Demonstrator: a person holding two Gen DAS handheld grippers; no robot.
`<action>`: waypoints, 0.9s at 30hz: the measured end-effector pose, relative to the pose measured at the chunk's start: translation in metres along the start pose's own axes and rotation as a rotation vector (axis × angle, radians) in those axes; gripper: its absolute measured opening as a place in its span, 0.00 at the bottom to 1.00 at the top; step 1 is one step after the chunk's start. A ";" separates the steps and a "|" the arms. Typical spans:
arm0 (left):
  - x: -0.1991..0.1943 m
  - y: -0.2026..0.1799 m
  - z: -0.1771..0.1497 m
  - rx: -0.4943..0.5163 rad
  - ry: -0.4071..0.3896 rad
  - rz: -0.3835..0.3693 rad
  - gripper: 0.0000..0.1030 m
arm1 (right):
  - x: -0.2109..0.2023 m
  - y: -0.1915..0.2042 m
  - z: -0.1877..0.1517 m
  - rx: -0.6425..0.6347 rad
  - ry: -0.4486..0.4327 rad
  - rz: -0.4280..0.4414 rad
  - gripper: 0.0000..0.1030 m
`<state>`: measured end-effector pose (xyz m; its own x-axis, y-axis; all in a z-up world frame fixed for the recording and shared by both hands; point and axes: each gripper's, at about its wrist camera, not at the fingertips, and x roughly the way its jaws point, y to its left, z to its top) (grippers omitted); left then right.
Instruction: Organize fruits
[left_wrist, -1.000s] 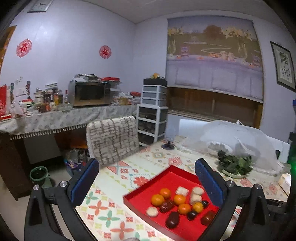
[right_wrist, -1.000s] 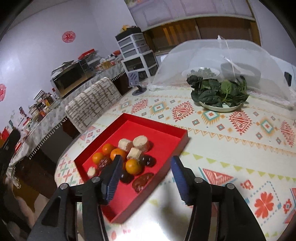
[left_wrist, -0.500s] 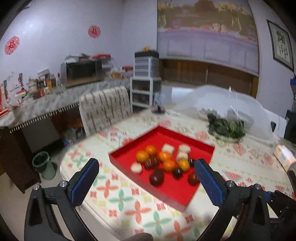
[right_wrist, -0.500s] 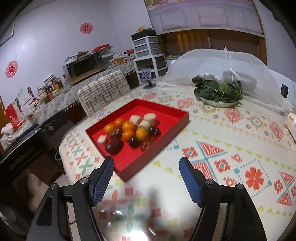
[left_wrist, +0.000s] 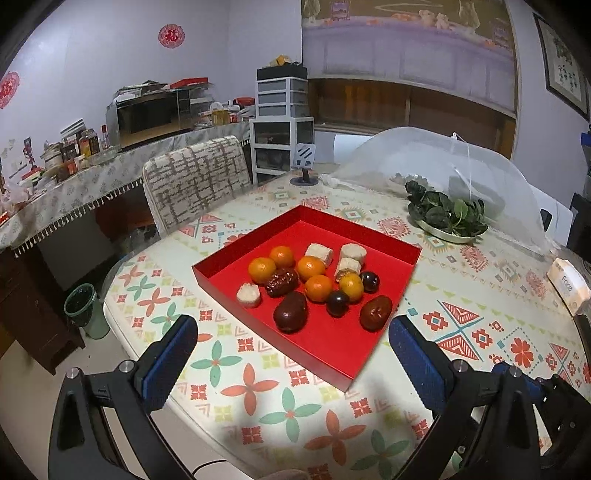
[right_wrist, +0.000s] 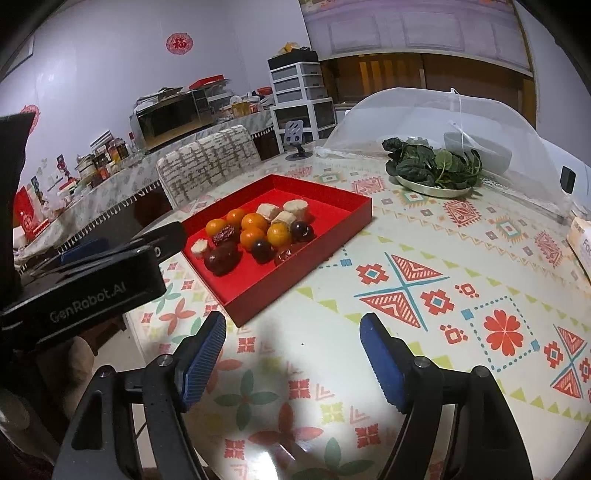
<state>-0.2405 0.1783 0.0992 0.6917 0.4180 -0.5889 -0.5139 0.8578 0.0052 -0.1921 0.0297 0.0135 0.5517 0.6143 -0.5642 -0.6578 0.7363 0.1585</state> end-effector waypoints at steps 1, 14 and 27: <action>0.001 -0.001 0.000 0.000 0.006 0.001 1.00 | 0.000 -0.001 0.000 0.000 0.001 0.002 0.77; 0.012 -0.009 -0.003 0.011 0.036 0.008 1.00 | 0.008 -0.010 -0.003 0.021 0.017 0.008 0.77; 0.029 -0.001 -0.007 -0.006 0.080 -0.006 1.00 | 0.023 -0.003 -0.006 0.002 0.059 0.006 0.78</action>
<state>-0.2236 0.1875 0.0765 0.6522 0.3873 -0.6517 -0.5131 0.8583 -0.0033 -0.1798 0.0399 -0.0047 0.5164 0.6014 -0.6096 -0.6601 0.7331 0.1641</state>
